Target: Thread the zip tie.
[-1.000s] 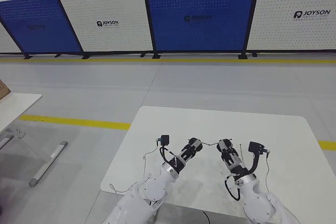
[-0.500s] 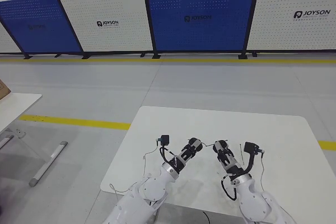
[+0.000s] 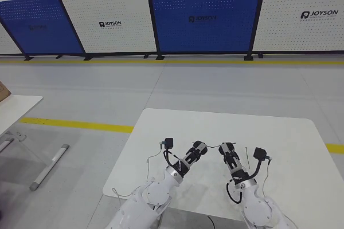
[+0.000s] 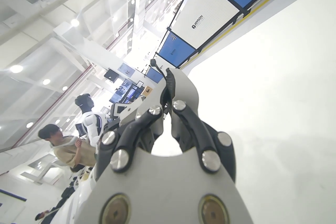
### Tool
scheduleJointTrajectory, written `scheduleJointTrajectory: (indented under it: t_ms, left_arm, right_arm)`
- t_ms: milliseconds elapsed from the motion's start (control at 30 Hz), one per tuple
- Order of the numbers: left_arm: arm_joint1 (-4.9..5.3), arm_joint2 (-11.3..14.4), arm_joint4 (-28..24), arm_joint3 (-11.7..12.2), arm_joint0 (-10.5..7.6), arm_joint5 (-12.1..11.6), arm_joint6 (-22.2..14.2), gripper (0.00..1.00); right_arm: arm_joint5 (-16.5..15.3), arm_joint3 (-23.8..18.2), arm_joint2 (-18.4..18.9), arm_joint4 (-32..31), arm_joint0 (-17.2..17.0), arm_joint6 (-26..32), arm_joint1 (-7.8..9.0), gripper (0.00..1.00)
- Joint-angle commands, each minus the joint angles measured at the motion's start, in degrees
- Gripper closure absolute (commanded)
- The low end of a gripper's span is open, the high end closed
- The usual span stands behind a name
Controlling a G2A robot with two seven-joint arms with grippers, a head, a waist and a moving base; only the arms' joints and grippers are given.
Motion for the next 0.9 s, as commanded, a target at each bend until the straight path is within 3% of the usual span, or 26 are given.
scheduleJointTrajectory:
  t_ms: [0,600,867]
  left_arm:
    - [0.0,0.0,0.0,0.0,0.0,0.0,0.0,1.0]
    - [0.0,0.0,0.0,0.0,0.0,0.0,0.0,1.0]
    - [0.0,0.0,0.0,0.0,0.0,0.0,0.0,1.0]
  right_arm:
    - [0.0,0.5,-0.2,-0.4,0.2,-0.2,-0.19,1.0]
    - [-0.1,1.3,-0.8,-0.8,0.4,0.1,-0.59,1.0]
    - [-2.6,1.3,-1.0,1.3,0.6,1.2,-1.2,1.0]
